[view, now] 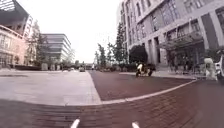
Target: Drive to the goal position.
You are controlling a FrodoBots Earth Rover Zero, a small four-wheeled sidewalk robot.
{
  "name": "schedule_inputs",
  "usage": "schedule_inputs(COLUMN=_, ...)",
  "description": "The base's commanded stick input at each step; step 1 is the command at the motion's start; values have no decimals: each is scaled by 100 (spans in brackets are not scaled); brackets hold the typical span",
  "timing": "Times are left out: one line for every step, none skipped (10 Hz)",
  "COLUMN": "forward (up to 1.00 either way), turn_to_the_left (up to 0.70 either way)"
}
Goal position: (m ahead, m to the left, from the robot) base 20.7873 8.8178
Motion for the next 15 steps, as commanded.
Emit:
schedule_inputs(forward=70, turn_to_the_left=-14)
schedule_inputs(forward=70, turn_to_the_left=-14)
schedule_inputs(forward=70, turn_to_the_left=-14)
schedule_inputs(forward=70, turn_to_the_left=-14)
schedule_inputs(forward=70, turn_to_the_left=-14)
schedule_inputs(forward=70, turn_to_the_left=-8)
schedule_inputs(forward=70, turn_to_the_left=0)
schedule_inputs(forward=70, turn_to_the_left=0)
schedule_inputs(forward=70, turn_to_the_left=4)
schedule_inputs(forward=70, turn_to_the_left=10)
schedule_inputs(forward=70, turn_to_the_left=14)
schedule_inputs(forward=70, turn_to_the_left=14)
schedule_inputs(forward=70, turn_to_the_left=14)
schedule_inputs(forward=70, turn_to_the_left=7)
schedule_inputs(forward=70, turn_to_the_left=0)
